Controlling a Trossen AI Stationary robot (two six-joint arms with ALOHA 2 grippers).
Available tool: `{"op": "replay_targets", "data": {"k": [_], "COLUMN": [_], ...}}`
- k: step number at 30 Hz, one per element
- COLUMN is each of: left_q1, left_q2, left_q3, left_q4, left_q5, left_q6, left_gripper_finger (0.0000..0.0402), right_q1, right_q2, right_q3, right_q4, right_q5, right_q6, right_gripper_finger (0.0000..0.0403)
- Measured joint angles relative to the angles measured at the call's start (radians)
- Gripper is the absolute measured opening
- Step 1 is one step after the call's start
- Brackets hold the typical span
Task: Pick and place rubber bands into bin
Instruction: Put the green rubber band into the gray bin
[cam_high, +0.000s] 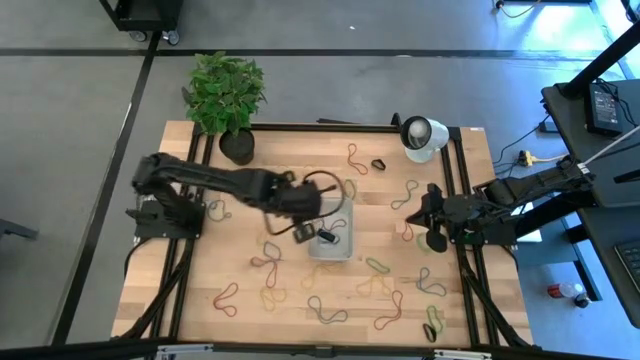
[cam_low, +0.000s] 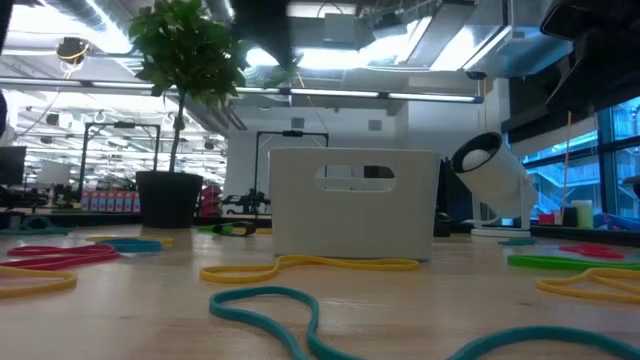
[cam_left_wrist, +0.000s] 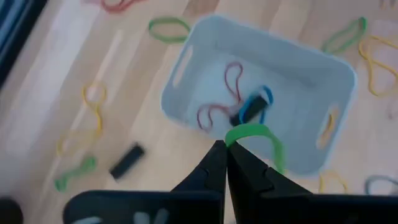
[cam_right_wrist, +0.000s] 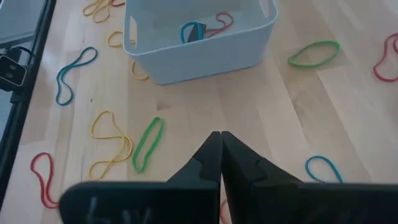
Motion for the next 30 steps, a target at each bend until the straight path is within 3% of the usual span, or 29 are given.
{"op": "replay_targets", "data": {"k": [8,14,20,30], "left_q1": [0.124,0.172,0.171,0.159], "left_q2": [0.286,0.43,0.521,0.531], "left_q3": [0.196,0.222,0.222,0.222], "left_q4": [0.004,0.008,0.017,0.034], "left_q5": [0.114,0.229,0.323,0.323], "left_q6": [0.141,0.167,0.228,0.214], "left_gripper_finger": [0.0002,0.0003,0.0018,0.011], "right_q1": [-0.001,-0.001,-0.001,-0.001], "right_q2": [0.0,0.001,0.002,0.002], "right_q3": [0.0,0.0,0.0,0.0], "right_q4": [0.019,0.019,0.02,0.019], "right_q5": [0.024,0.025,0.026,0.026], "right_q6": [-0.023,-0.022,-0.014,-0.019], "right_gripper_finger": [0.001,0.001,0.001,0.001]}}
